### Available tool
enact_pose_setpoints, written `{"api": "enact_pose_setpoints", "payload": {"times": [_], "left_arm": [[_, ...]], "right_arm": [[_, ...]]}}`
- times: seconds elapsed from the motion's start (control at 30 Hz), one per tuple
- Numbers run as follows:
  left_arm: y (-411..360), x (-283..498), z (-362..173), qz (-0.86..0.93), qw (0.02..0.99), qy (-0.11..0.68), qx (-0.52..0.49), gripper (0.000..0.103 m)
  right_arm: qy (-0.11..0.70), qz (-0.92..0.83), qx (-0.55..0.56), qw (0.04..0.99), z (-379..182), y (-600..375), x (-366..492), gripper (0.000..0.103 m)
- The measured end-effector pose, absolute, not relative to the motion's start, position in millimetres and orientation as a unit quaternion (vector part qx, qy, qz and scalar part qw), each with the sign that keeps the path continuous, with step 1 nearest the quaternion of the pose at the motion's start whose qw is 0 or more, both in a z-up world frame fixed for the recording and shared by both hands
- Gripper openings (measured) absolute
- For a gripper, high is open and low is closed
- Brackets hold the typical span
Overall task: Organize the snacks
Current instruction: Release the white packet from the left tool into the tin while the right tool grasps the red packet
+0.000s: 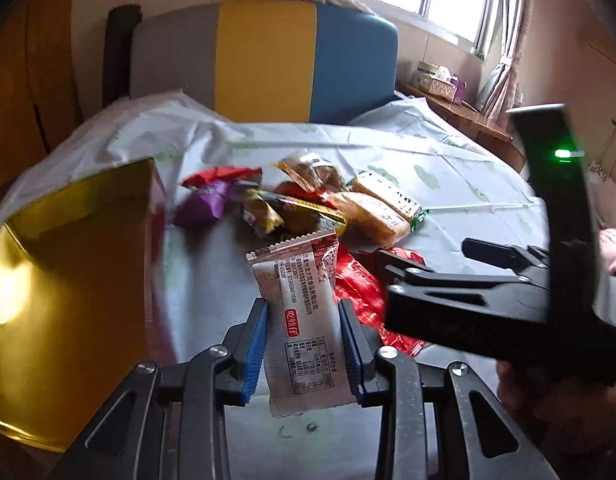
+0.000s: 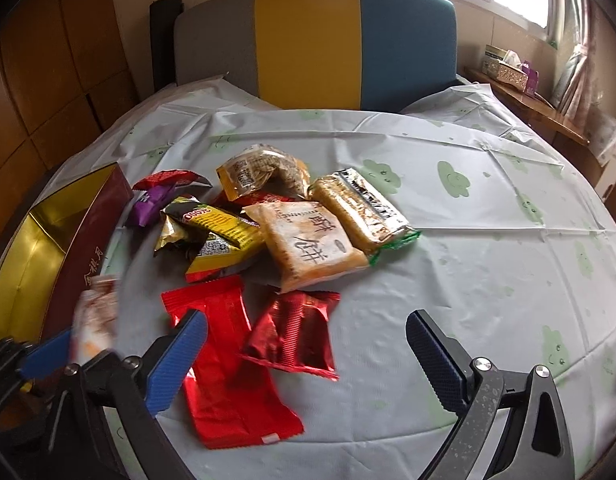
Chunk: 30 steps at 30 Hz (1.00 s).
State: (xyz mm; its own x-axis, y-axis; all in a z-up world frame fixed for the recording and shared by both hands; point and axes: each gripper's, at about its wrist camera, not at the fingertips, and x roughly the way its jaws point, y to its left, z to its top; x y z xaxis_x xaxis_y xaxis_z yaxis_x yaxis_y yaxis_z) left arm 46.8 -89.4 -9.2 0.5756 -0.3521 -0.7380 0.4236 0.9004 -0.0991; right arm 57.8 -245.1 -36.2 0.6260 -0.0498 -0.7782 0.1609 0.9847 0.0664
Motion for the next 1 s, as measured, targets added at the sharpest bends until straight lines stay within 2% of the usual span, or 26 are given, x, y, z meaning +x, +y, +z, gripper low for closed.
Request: {"api": "enact_pose_setpoints", "payload": {"times": [0.07,0.17,0.23,0.33,0.63,1.0], "left_arm": [[-83,45,-4,-0.220,0.888,0.402,0.034,0.035],[-66,43,7,-0.214,0.893,0.396,0.016,0.035],[-50,43,16,-0.204,0.898,0.390,-0.001,0.035],[-18,48,28,-0.177,0.906,0.384,-0.026,0.035],[61,122,20,-0.096,0.890,0.436,-0.092,0.035],[35,193,-19,-0.081,0.870,0.480,-0.081,0.038]], "right_arm": [[0.435,-0.057,0.065,0.896,-40,-243,61,0.095],[0.449,-0.053,0.079,0.888,-49,-244,67,0.084],[0.458,-0.053,0.085,0.884,-56,-247,69,0.068],[0.455,-0.048,0.094,0.884,-60,-249,67,0.054],[0.451,-0.042,0.087,0.887,-60,-249,66,0.053],[0.455,-0.040,0.092,0.885,-62,-254,67,0.053]]}}
